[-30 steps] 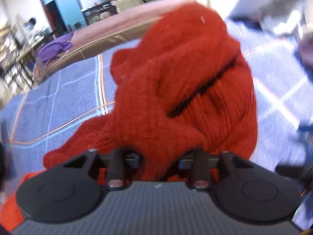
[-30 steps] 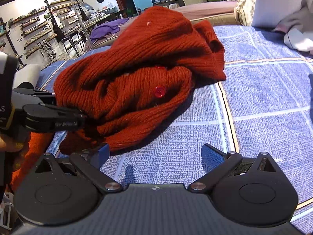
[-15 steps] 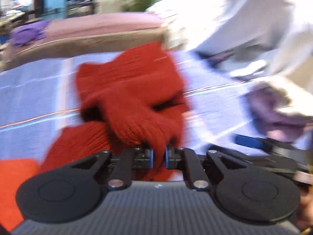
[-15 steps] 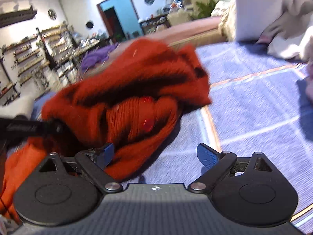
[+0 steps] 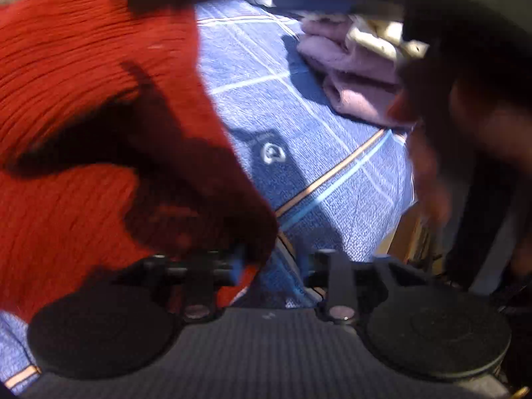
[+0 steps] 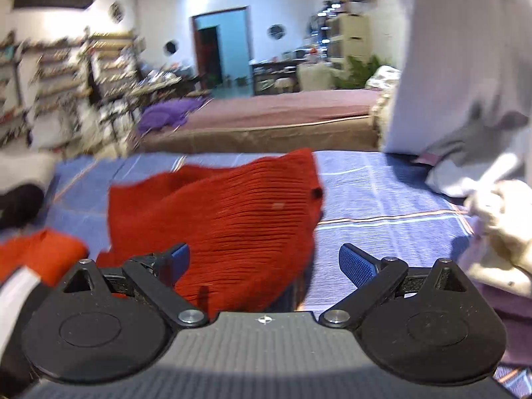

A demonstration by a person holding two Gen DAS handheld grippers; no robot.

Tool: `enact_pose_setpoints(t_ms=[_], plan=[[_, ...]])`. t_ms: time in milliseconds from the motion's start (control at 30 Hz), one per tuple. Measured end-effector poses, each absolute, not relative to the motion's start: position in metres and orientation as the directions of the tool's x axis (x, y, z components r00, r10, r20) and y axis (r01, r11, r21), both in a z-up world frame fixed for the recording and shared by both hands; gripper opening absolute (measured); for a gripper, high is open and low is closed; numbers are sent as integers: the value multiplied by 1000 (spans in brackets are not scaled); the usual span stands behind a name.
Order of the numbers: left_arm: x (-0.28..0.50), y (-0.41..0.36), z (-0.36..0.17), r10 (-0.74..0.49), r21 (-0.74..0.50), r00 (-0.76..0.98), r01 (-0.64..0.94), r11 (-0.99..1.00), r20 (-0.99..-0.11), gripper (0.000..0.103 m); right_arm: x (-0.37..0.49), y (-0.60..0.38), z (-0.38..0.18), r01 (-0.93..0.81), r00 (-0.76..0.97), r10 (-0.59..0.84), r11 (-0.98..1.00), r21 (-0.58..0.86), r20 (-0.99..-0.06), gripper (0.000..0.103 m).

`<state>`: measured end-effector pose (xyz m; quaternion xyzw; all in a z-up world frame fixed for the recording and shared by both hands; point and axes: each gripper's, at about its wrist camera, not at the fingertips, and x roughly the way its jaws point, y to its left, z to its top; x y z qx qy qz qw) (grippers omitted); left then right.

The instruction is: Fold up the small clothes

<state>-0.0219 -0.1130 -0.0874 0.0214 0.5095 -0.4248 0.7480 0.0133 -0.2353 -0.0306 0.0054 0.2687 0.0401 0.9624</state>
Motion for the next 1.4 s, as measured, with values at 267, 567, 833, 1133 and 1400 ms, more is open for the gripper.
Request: enact_pose_setpoints(t_ms=[267, 567, 833, 1133, 1400], plan=[[-5, -12, -42, -418, -162, 437, 512, 843, -796, 97, 44, -192, -44, -182, 808, 80, 976, -118, -584, 103], [20, 71, -28, -200, -46, 571, 272, 961, -796, 99, 36, -163, -68, -253, 777, -5, 914, -319, -630, 103], [21, 34, -46, -240, -22, 554, 370, 929, -797, 99, 11, -257, -42, 9, 846, -56, 996, -92, -531, 28], [46, 25, -66, -253, -50, 527, 369, 928, -811, 101, -55, -386, -76, 345, 738, -200, 932, 106, -645, 27], [105, 51, -74, -248, -99, 618, 266, 959, -746, 103, -77, -370, -85, 369, 728, -256, 928, 49, -636, 72]])
